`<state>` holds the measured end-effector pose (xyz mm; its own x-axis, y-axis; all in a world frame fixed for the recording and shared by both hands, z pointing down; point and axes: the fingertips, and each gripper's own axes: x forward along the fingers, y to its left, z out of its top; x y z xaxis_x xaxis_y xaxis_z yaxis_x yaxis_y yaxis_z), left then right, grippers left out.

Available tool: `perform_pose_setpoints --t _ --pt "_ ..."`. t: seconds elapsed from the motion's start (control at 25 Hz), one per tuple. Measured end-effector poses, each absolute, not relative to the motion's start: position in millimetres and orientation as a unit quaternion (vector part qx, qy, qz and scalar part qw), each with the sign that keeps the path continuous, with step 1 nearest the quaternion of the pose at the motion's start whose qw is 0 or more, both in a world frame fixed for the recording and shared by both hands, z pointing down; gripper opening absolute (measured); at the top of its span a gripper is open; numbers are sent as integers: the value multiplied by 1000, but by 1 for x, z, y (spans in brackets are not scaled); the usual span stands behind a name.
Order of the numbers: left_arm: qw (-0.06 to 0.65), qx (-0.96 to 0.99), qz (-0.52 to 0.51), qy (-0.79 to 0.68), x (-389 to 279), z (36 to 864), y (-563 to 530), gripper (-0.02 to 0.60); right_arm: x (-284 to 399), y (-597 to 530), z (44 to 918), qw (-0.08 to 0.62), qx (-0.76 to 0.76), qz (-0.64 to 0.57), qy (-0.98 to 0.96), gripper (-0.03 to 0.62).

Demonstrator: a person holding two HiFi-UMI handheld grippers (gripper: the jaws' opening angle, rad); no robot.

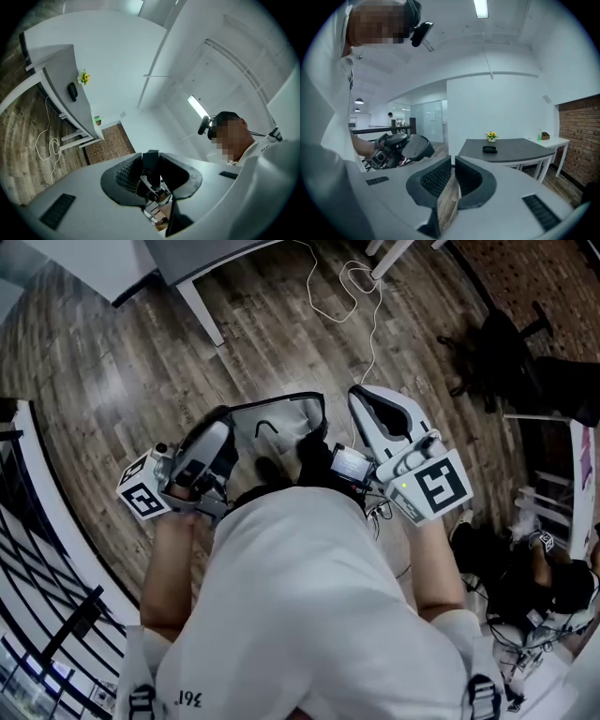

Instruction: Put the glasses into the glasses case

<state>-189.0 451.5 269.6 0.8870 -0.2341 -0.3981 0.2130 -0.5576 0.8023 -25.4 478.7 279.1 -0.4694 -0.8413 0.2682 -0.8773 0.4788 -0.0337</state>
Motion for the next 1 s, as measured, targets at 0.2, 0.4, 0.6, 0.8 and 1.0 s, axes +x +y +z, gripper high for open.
perform_pose_setpoints --t 0.2,0.4,0.6,0.8,1.0 --pt "472 850 -233 -10 -188 271 449 124 -40 484 270 133 446 41 -884 217" --pt "477 850 -224 -12 -181 276 447 124 -66 499 284 236 384 -32 -892 298" --pt "482 850 -214 -6 -176 276 448 124 -94 494 294 311 332 -108 -884 337" --pt "484 853 -195 -2 -170 281 451 124 -98 488 295 328 315 -124 -882 336" --pt "492 851 -182 1 -165 286 452 124 -95 487 299 337 300 -128 -883 333"
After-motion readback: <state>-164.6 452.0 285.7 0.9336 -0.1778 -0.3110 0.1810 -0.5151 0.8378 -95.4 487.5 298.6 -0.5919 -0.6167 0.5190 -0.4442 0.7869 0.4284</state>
